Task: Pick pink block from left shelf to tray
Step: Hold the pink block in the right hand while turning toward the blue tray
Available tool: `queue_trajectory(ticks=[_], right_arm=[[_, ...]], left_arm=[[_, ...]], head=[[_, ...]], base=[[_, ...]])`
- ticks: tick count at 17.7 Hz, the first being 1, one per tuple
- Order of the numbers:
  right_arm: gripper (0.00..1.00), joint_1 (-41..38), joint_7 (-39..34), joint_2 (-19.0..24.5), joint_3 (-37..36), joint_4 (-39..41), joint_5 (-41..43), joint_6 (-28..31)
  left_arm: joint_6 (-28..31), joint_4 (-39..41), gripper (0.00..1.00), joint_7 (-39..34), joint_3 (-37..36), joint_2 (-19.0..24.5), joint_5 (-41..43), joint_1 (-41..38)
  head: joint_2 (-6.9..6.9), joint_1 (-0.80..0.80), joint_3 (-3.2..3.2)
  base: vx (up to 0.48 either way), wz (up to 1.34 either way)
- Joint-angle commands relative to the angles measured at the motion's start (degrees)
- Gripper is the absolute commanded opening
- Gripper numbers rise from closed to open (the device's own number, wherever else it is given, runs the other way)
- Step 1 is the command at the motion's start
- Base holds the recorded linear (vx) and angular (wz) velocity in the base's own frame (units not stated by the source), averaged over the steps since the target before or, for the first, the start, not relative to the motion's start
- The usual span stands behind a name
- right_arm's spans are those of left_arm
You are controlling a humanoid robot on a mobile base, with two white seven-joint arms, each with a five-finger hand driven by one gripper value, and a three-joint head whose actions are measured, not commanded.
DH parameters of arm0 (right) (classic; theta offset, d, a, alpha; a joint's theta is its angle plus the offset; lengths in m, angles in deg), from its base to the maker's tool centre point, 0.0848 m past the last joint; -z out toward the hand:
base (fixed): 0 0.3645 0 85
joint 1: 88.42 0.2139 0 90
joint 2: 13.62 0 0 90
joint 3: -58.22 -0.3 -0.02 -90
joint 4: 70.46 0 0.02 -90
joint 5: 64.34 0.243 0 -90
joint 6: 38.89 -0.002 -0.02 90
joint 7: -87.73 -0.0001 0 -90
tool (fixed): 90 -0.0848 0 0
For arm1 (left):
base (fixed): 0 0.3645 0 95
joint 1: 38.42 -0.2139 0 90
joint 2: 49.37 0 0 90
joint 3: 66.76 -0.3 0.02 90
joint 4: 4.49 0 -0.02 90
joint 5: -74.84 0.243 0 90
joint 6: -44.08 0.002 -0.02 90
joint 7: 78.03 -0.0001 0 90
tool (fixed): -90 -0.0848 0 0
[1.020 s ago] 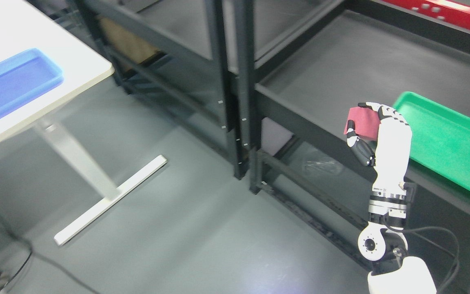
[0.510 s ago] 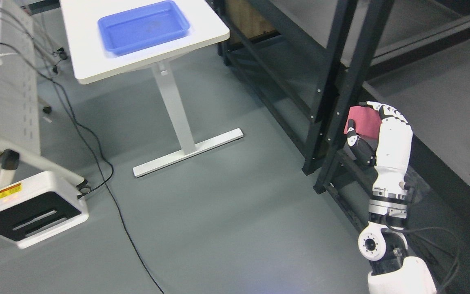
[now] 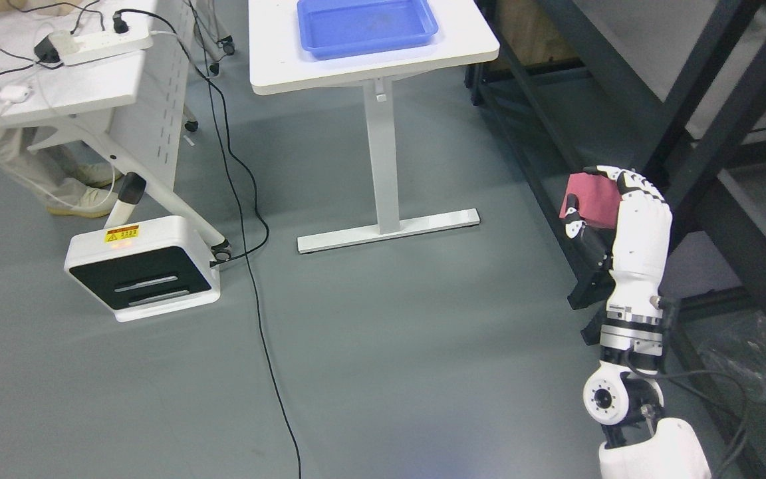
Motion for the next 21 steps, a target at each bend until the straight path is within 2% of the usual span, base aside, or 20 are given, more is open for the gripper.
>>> queue_trajectory(ticks=[1, 13, 21], right_arm=[[0.04, -1.32, -0.01, -1.0, 0.07, 0.02, 0.03, -0.03], [0.04, -1.32, -0.01, -1.0, 0.87, 0.02, 0.03, -0.03], [0.04, -1.32, -0.01, -1.0, 1.48, 0.02, 0.03, -0.03]], left_arm=[[-0.01, 1.0, 1.0, -0.01, 0.0, 1.0, 0.0, -1.14], [-0.01, 1.0, 1.0, -0.01, 0.0, 1.0, 0.0, -1.14], [-0.01, 1.0, 1.0, -0.01, 0.0, 1.0, 0.0, -1.14]], head=[[0.0, 0.0, 0.0], [0.0, 0.0, 0.0], [0.0, 0.0, 0.0]], base=[[-0.003, 0.31], [0.037, 0.25], [0.16, 0.12]])
